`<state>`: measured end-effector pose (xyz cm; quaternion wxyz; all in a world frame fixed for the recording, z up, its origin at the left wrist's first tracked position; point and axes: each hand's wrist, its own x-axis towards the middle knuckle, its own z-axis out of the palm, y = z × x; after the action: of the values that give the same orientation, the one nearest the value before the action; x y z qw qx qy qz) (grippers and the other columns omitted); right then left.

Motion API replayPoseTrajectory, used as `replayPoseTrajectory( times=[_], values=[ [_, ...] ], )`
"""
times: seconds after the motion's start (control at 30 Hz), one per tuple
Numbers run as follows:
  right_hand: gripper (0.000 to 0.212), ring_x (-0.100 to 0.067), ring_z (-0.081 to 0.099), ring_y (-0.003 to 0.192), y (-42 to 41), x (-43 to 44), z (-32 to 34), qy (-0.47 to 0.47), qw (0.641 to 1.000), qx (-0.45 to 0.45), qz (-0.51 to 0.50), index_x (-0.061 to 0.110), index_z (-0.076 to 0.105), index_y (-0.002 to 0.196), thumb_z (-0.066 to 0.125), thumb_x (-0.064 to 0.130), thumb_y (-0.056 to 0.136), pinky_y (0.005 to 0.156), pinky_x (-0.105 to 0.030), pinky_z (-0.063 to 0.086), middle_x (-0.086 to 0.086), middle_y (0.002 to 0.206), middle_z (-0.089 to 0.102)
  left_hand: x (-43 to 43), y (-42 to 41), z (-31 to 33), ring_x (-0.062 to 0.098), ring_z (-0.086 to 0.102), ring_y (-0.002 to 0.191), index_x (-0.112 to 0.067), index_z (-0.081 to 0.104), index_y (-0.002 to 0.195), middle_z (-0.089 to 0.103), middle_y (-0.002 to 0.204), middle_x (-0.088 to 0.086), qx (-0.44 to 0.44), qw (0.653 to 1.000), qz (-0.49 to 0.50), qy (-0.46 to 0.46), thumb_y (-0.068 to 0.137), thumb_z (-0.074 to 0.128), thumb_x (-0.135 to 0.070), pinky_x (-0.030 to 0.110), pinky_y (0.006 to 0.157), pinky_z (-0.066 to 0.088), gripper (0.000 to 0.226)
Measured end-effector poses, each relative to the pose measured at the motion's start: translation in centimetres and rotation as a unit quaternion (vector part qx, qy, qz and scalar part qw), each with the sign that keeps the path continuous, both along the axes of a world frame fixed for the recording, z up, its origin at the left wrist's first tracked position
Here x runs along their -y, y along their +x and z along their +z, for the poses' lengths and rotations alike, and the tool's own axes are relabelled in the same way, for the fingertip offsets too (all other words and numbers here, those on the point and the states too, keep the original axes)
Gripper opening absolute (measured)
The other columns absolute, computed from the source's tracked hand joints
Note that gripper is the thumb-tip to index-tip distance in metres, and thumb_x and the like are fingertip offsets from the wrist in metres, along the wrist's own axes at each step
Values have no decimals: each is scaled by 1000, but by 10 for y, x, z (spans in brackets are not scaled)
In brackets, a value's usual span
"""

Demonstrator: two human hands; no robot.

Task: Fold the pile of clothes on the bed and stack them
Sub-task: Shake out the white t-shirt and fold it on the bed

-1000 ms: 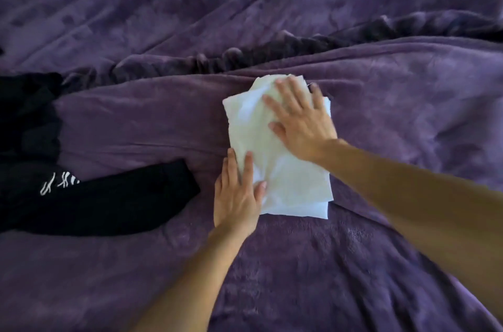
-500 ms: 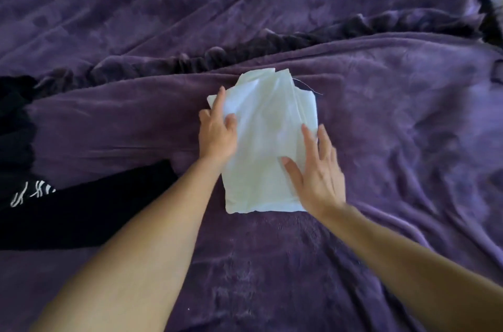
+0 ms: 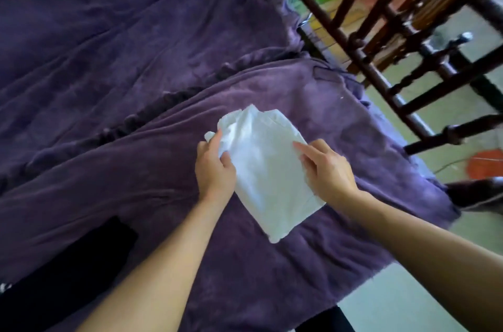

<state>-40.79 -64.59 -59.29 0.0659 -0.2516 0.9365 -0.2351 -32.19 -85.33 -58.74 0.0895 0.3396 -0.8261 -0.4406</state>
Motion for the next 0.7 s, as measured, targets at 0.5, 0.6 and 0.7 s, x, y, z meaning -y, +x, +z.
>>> replayPoseTrajectory(
  times=[0.5,0.6,0.7],
  values=[
    [55,-37,30,140,-94,-198,-38,203,977,-64,-14,25,42,144,56,36,92,104,-51,35,-15,155,30,-191,-127,-66,31,27,135,-23,32,147,17,156,8,118,967,-160,-158,91,52,-18,41,101,35,59],
    [64,-28,-3,149,-85,-198,-69,252,965,36,59,39,10,152,30,60,94,116,-49,12,-6,163,-4,-199,-117,-96,26,5,146,-32,22,149,-1,161,3,177,912,-293,-227,98,41,-40,45,106,29,55],
    [66,-25,-12,148,-78,-216,-93,274,955,80,81,41,-8,151,18,64,94,118,-47,4,-2,161,-19,-205,-109,-118,24,-4,148,-34,7,151,-9,160,0,236,892,-312,-226,100,29,-45,45,110,24,57]
  ],
)
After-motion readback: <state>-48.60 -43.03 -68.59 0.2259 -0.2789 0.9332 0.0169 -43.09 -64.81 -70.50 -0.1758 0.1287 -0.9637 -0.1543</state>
